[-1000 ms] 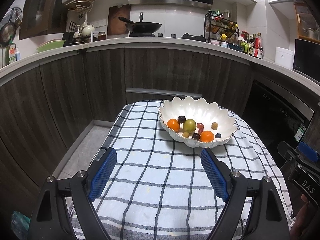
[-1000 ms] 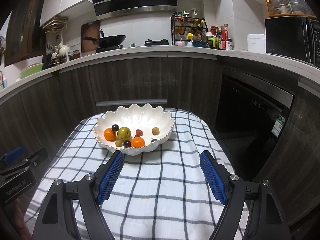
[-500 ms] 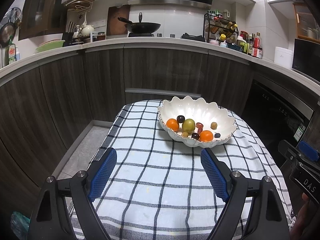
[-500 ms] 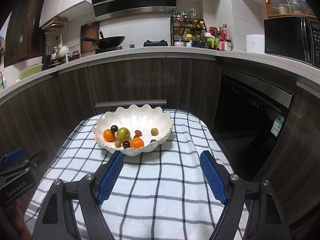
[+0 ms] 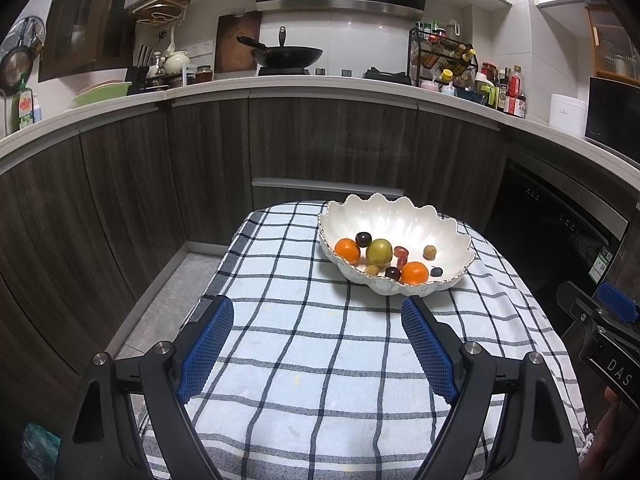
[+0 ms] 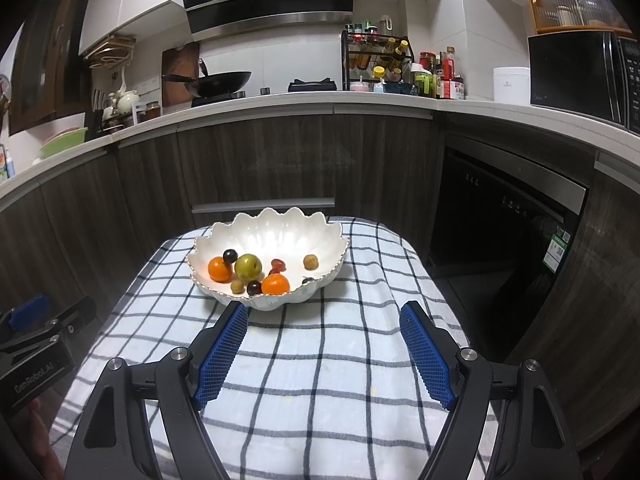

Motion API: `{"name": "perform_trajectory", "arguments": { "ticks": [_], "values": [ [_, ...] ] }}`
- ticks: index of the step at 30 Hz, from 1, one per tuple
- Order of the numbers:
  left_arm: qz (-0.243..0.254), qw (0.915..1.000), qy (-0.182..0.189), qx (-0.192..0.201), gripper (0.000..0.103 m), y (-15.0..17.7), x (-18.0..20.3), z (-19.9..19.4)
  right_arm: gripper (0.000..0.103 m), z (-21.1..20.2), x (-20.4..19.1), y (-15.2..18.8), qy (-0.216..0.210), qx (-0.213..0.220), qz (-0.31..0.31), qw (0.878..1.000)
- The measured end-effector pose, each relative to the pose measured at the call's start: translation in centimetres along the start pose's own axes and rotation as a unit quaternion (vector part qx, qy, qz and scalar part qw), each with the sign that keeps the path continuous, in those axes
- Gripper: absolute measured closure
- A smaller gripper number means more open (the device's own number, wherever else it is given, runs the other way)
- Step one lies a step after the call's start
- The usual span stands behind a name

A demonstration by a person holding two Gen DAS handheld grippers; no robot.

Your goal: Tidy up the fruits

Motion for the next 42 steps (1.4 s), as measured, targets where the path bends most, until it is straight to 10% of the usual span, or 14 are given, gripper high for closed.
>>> {"name": "perform_trajectory", "arguments": {
  "ticks": [42],
  "values": [
    [0.007,0.9999,0.008,-0.012,0.017,0.35,0.54,0.06,0.024,-0.08,0.27,0.04,-0.001,-0.001,0.005,1.0]
  ]
}}
Point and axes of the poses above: each gripper's, at about its wrist camera, not at the fingertips, and z roughly the way its jaws point, x to its right, y to its underside, the point moved 6 cm from there along z, roughly the way its jaws point, and after that the axes turned 11 degrees about x, right-handed, at the moved point
